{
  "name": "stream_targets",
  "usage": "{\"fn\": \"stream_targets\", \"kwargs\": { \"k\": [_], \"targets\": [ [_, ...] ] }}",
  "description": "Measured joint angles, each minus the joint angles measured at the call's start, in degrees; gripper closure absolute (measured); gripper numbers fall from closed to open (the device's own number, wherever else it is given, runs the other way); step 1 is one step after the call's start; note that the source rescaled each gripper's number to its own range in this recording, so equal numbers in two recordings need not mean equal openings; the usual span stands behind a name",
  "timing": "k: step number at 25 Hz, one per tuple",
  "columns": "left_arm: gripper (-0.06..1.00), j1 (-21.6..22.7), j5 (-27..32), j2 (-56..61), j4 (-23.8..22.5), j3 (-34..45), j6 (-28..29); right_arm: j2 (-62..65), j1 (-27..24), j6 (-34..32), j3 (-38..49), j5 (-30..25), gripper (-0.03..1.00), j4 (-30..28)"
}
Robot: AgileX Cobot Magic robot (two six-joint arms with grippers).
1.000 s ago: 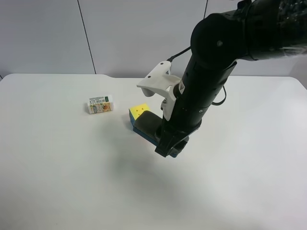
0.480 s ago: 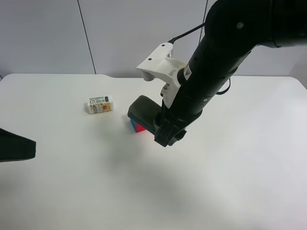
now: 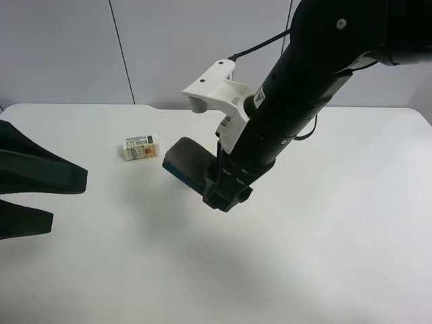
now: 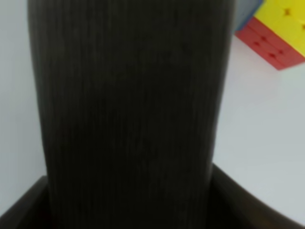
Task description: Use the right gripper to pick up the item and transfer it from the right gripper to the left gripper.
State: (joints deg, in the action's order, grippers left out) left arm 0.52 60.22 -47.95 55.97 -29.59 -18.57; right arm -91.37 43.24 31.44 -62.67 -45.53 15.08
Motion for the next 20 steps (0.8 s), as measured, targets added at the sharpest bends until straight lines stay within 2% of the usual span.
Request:
{"fn": "stream_targets", "kwargs": {
  "k": [10, 20],
  "targets": [
    [-0.06, 0.0, -0.2, -5.0, 4.5, 0.0, -3.3, 0.0, 0.0, 9.9, 0.0, 0.3, 0.96, 10.0],
    [-0.06, 0.0, -0.4, -9.1, 8.5, 0.0, -7.1, 0.0, 0.0, 18.8, 0.0, 1.0, 0.96, 17.6]
  ]
}}
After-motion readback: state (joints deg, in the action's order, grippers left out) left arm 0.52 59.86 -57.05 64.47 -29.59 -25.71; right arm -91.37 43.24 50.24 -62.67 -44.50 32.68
